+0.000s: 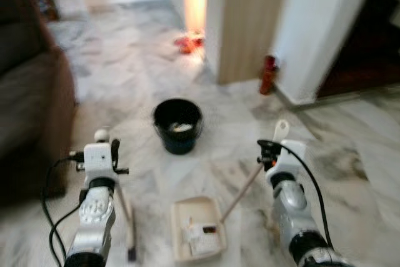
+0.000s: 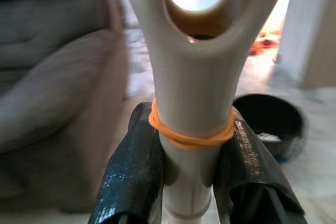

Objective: Sweep floor

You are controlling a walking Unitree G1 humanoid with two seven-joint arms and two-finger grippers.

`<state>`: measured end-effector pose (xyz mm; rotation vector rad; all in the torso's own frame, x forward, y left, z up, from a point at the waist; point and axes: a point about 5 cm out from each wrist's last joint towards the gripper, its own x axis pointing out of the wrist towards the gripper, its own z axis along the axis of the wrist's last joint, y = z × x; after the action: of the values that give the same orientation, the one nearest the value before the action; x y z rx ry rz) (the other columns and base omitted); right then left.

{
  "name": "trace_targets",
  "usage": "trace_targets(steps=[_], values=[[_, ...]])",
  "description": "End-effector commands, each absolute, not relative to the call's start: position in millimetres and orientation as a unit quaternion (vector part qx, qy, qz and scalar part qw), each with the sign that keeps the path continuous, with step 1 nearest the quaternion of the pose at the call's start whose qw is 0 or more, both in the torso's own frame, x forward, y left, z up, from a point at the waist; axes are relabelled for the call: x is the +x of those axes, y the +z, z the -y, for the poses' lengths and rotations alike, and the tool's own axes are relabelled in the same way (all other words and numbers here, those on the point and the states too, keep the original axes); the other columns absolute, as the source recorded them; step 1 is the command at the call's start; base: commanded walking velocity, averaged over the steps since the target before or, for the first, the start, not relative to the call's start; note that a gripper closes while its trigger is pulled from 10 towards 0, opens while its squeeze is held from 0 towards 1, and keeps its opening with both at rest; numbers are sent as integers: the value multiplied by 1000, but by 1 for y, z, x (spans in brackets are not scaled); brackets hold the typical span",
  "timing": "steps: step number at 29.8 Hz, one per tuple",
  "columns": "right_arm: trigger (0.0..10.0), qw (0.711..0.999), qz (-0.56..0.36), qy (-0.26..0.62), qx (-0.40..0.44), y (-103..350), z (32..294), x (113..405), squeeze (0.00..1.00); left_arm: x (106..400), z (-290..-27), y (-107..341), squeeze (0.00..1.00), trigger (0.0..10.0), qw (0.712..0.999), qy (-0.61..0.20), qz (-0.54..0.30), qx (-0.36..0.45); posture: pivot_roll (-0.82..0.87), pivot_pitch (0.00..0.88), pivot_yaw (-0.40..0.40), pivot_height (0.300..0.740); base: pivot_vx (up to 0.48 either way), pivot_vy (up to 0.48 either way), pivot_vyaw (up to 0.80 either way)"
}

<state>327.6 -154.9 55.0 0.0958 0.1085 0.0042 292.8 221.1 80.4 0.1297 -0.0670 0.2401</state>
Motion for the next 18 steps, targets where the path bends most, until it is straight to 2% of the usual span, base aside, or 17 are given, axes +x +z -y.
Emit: trace_targets(steps=[1,13,18], values=[[10000,997,-38,-15,59,61,164,330,0,296,-217,88,0,10000,989,114,53,72,80,0,-1,740,0,0,0],[10000,998,-38,-13,52,62,166,331,0,296,-216,85,0,10000,990,117,40,71,84,0,-10,740,0,0,0],[10000,998,-37,-9,51,63,164,331,0,296,-217,84,0,10000,989,122,37,72,87,0,-15,740,0,0,740]])
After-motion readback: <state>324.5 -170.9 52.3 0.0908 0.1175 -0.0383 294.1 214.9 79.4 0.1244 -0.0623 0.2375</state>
